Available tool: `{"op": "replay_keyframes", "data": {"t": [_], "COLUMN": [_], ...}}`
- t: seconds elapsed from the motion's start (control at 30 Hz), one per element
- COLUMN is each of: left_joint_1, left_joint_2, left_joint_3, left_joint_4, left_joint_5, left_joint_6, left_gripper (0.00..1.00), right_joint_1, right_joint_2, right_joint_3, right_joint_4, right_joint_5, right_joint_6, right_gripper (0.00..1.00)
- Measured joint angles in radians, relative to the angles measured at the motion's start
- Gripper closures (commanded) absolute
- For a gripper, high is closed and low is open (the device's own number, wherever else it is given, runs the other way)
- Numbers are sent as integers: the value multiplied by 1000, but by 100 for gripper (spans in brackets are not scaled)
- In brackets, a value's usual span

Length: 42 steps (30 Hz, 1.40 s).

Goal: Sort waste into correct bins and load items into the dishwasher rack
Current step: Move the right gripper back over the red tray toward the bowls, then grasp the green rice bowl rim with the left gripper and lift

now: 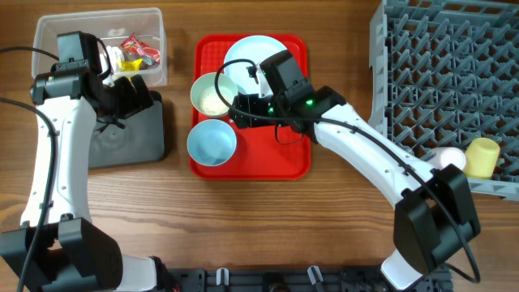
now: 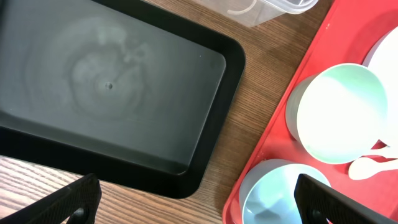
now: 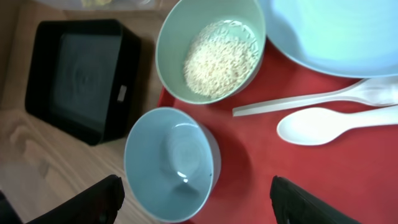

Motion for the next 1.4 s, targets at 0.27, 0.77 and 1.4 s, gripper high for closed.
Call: {"op": "replay_keyframes", "data": {"t": [0.27,0.77,1.4], "left_joint_1": [-5,-375,-594], "left_joint_2": [0,129,372], "left_joint_3": [0,0,-2], "left_joint_4": [-10,299,457], "left_joint_5": [55,93,-87], "left_joint_6": [21,119,233], "left_gripper": [0,0,54], "right_joint_1": [-8,-278,-335], "right_joint_2": [14,14,14], "right_joint_3": [0,0,0], "right_joint_4": [-42,-257,-354], "right_joint_5": [90,80,134], "right_joint_6": [24,2,-61], "right_gripper": [18,16,16]}}
